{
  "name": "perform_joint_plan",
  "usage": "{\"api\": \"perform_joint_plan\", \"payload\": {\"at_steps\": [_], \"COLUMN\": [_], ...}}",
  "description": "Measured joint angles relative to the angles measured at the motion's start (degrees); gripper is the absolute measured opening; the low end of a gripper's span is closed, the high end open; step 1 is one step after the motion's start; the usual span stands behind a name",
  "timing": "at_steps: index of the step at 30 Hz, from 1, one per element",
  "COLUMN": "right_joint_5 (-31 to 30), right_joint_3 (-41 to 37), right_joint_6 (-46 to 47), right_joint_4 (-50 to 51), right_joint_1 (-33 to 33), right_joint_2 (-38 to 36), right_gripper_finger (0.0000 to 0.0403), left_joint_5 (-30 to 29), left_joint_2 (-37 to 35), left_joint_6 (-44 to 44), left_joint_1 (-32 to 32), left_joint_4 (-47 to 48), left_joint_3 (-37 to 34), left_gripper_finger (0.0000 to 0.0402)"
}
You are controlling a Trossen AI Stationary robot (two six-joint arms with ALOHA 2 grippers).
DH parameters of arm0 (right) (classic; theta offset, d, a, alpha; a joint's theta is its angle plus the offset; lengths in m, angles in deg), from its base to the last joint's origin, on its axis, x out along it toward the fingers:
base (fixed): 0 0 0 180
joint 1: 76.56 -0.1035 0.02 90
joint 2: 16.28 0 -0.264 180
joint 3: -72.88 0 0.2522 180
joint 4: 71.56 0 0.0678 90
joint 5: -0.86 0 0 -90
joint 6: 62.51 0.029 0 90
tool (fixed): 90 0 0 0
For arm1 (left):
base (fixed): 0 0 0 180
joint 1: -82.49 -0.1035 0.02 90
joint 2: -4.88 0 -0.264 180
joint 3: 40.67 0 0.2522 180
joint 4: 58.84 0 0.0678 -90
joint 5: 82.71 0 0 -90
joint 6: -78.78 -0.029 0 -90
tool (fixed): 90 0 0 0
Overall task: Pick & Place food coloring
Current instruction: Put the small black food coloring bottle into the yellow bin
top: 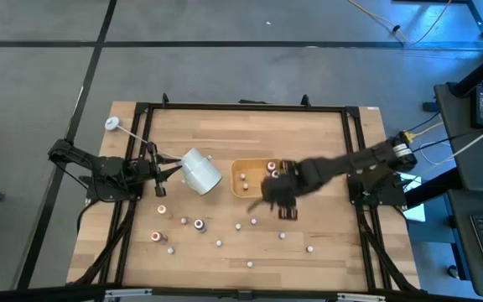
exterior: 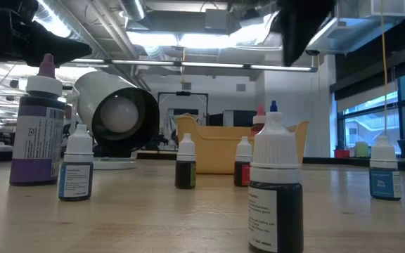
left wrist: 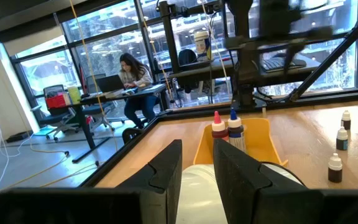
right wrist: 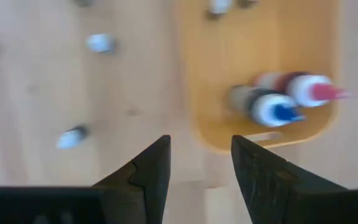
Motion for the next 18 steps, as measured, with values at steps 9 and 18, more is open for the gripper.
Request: {"api": "perform_joint_plan", "payload": {"at_steps": [9,18], "right_joint_5": [0.23,0.21], "right_joint_3": [-0.02,-0.07], "right_joint_6": [22.26,42.62], "right_joint_4": [0.56,0.80], "right_joint_1": [-18.41,-30.38], "right_joint_2": [1.32,7.44], "right_gripper_finger": [0.0171,0.0171], "left_joint_5": [0.02,-0.09], "left_joint_2": [0.00,0.00], "left_joint_6": [0.00,0.00], "left_joint_1": [0.00,0.02], "left_joint_4": [0.00,0.00], "left_joint_3": [0.00,0.00], "left_gripper_finger": [0.0088,0.0088]}}
